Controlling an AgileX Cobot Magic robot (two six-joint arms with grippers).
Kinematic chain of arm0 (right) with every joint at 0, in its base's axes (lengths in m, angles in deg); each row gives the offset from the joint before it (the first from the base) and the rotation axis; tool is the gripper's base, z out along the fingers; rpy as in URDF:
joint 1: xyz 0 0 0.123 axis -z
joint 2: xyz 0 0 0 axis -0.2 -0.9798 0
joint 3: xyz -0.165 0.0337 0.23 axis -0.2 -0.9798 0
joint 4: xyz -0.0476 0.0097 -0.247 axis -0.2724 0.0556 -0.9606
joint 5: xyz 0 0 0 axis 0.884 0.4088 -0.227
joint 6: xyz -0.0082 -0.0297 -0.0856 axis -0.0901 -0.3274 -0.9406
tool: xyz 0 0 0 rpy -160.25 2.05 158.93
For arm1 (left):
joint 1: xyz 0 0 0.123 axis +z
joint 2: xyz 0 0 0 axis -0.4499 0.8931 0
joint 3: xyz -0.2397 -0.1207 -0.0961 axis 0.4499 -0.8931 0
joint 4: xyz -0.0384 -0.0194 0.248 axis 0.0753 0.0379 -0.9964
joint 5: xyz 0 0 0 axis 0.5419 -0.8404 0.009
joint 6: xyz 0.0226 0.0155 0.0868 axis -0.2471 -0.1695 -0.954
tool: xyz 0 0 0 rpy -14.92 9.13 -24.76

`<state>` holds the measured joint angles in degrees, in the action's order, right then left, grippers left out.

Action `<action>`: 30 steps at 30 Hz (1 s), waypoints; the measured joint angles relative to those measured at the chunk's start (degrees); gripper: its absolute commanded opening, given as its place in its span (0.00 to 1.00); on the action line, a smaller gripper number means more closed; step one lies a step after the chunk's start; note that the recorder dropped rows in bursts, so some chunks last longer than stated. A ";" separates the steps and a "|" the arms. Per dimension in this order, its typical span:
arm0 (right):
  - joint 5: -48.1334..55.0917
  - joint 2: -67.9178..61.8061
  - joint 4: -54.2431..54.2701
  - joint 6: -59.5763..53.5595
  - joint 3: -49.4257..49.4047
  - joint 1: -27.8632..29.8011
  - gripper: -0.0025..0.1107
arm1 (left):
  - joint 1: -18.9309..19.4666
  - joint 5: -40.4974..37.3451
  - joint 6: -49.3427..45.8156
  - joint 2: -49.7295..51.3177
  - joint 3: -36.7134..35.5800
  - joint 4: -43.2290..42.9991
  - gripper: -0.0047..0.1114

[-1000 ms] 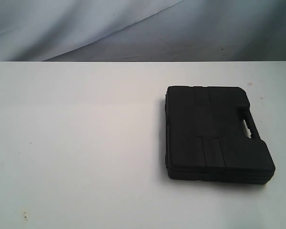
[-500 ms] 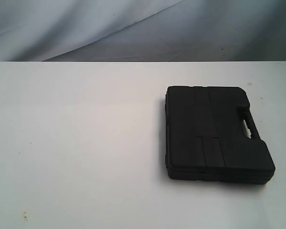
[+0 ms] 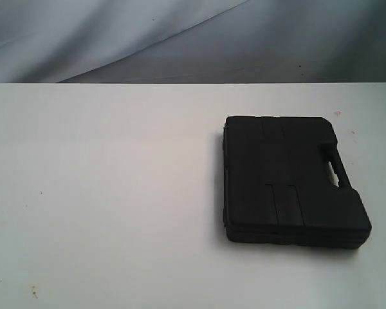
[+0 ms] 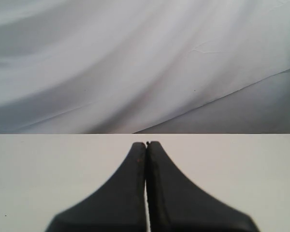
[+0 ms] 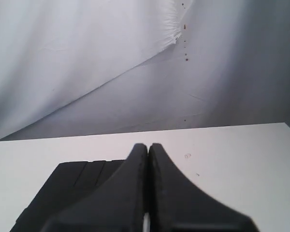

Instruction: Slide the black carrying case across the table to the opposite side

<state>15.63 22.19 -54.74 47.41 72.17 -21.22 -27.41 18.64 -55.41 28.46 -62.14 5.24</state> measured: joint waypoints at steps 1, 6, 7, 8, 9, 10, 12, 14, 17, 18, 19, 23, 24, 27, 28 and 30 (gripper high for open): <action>-1.68 0.92 -0.36 0.12 -1.15 0.00 0.02 | 0.00 0.00 0.00 0.00 0.00 0.00 0.04; -4.14 7.27 -1.03 0.46 -3.56 0.00 0.02 | 0.00 0.00 0.00 0.00 0.00 0.00 0.04; -4.27 8.37 -1.43 0.75 -3.56 0.00 0.02 | 0.00 0.00 0.00 0.00 0.00 0.00 0.04; -4.38 9.24 -1.73 1.11 -3.56 0.00 0.02 | 0.00 0.00 0.00 0.00 0.00 0.00 0.04; -4.80 9.94 -1.97 1.49 -3.97 0.00 0.02 | 0.00 0.00 0.00 0.00 0.00 0.00 0.04; -4.90 10.50 -2.05 2.02 -4.93 0.00 0.02 | 0.00 0.00 0.00 0.00 0.00 0.00 0.04; -4.79 10.74 -2.20 2.38 -6.56 0.00 0.02 | 0.00 0.00 0.00 0.00 0.00 0.00 0.04; -2.88 10.83 -2.23 2.62 -6.84 0.00 0.02 | 0.00 0.00 0.00 0.00 0.00 0.00 0.04; -2.39 11.00 -2.32 2.64 -6.84 0.00 0.02 | 0.00 0.00 0.00 0.00 0.00 0.00 0.04; -2.24 11.61 -2.66 2.64 -6.84 0.00 0.02 | 0.00 0.00 0.00 0.00 0.00 0.00 0.04; -2.08 12.42 -2.92 2.64 -6.84 0.00 0.02 | 0.00 0.00 0.00 0.00 0.00 0.00 0.04; -1.18 17.47 -3.26 2.76 -6.84 0.00 0.02 | 0.00 0.00 0.00 0.00 0.00 0.00 0.04; -0.60 19.30 -3.26 3.05 -6.84 0.00 0.02 | 0.00 0.00 0.00 0.00 0.00 0.00 0.04; 1.27 23.07 -3.26 3.48 -6.84 0.00 0.02 | 0.00 0.00 0.00 0.00 0.00 0.00 0.04; 1.76 23.37 -3.26 3.62 -6.84 0.00 0.02 | 0.00 0.00 0.00 0.00 0.00 0.00 0.04; 2.95 23.44 -3.49 4.07 -6.84 0.00 0.02 | 0.00 0.00 0.00 0.00 0.00 0.00 0.04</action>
<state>18.58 45.63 -58.23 51.48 65.33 -21.22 -27.41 18.64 -55.41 28.46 -62.14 5.24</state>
